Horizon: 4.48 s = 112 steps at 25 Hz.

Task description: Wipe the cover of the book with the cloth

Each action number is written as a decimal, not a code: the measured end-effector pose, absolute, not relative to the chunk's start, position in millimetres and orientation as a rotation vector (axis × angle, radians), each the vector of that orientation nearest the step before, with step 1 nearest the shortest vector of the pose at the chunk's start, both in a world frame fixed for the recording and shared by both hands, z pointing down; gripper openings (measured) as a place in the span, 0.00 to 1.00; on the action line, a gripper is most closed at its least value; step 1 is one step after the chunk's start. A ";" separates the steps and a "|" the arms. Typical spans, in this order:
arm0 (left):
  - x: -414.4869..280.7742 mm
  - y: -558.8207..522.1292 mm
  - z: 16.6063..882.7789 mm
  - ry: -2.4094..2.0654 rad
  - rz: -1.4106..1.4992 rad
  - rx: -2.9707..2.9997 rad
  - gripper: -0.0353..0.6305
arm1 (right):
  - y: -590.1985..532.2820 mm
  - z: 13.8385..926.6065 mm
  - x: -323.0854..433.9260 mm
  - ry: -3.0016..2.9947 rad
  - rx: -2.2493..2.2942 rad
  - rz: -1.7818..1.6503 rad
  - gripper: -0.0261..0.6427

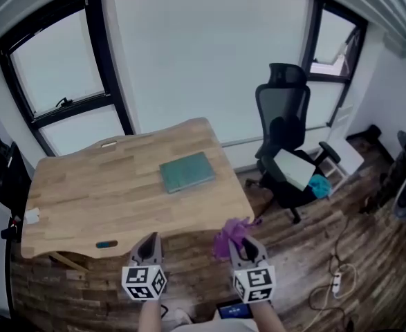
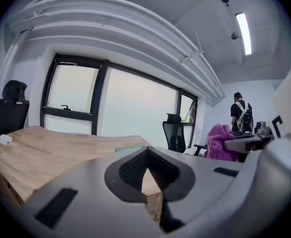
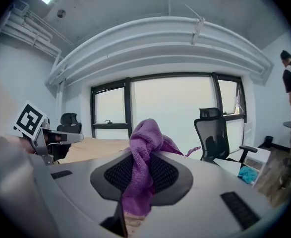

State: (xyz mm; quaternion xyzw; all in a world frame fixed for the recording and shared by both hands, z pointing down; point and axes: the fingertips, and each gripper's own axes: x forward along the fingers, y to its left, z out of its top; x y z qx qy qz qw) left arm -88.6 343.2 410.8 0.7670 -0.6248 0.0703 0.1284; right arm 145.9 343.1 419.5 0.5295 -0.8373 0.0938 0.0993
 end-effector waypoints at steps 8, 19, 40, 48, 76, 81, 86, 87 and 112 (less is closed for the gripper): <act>-79.9 349.6 411.3 -1.853 0.202 2.210 0.06 | 336.3 425.0 167.5 -2.535 1.570 0.328 0.16; -93.2 290.2 415.4 -1.824 0.133 2.221 0.06 | 283.4 436.4 155.2 -2.607 1.535 0.430 0.16; -184.0 14.1 448.1 -1.639 0.116 2.225 0.06 | 31.0 461.7 81.0 -2.350 1.640 0.468 0.16; -186.9 -8.7 466.6 -1.636 0.156 2.177 0.06 | -1.9 471.8 76.0 -2.331 1.592 0.475 0.16; -185.5 -0.3 540.2 -1.714 0.303 1.911 0.06 | -60.4 535.3 74.8 -2.358 1.304 0.481 0.16; -184.6 2.8 560.7 -1.673 0.319 1.859 0.06 | -69.4 548.8 71.1 -2.346 1.262 0.469 0.16; -180.8 2.7 581.4 -1.591 0.326 1.827 0.10 | -80.1 558.7 68.3 -2.330 1.250 0.462 0.16; -180.4 2.0 584.7 -1.579 0.325 1.822 0.11 | -82.2 559.4 66.9 -2.328 1.240 0.458 0.16; -167.3 -9.8 626.2 -1.384 0.257 1.726 0.24 | -119.5 594.7 46.0 -2.258 1.097 0.349 0.16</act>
